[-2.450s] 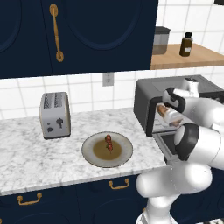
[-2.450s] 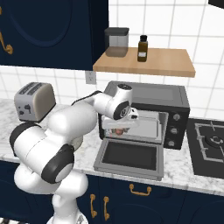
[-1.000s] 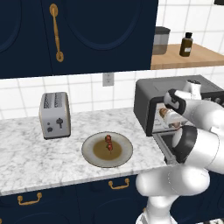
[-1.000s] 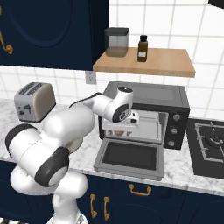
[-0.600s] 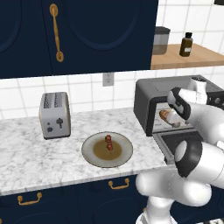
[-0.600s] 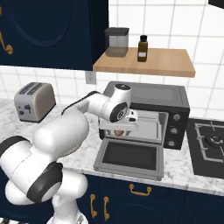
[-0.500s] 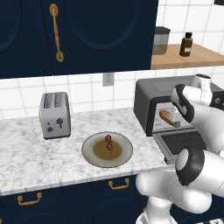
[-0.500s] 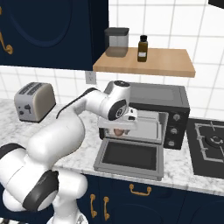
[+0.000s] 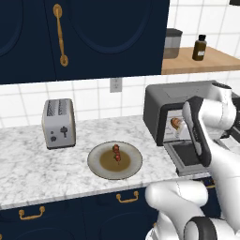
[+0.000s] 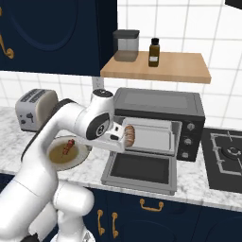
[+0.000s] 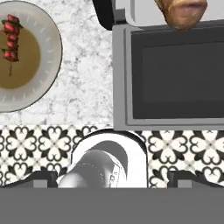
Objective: Pick up the kebab skewer and baguette bread, and place them inside the toaster oven. Close the toaster oven door and start by setting the timer.
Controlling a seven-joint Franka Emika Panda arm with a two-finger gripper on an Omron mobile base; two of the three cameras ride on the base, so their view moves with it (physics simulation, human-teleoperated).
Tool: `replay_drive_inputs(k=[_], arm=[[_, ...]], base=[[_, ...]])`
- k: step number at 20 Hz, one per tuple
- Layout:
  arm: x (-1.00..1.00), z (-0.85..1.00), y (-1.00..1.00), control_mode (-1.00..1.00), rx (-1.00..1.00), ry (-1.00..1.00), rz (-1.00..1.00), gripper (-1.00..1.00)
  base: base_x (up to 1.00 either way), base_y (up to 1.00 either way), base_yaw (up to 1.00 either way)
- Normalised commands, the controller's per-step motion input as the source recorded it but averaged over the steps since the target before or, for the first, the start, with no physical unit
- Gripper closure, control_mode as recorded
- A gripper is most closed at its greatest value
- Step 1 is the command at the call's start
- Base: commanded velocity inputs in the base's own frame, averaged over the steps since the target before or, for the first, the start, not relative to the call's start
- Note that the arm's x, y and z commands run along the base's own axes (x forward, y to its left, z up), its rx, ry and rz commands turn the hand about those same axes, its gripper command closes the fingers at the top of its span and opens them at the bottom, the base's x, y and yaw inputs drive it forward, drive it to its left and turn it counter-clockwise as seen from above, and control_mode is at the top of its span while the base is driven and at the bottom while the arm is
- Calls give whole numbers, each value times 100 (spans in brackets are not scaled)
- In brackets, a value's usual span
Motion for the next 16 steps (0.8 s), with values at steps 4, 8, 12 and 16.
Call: replay_drive_inputs(k=[4, 8, 12, 16], arm=[[-15, -5, 100, -100, -1, 0, -20, -100], [26, -1, 100, -100, 0, 0, -13, -100], [32, -16, 100, -100, 0, 0, -12, -100], [54, -1, 100, -100, 0, 0, -11, -100]], base=[[0, 0, 0], [0, 0, 0], [0, 0, 0], [0, 0, 0]])
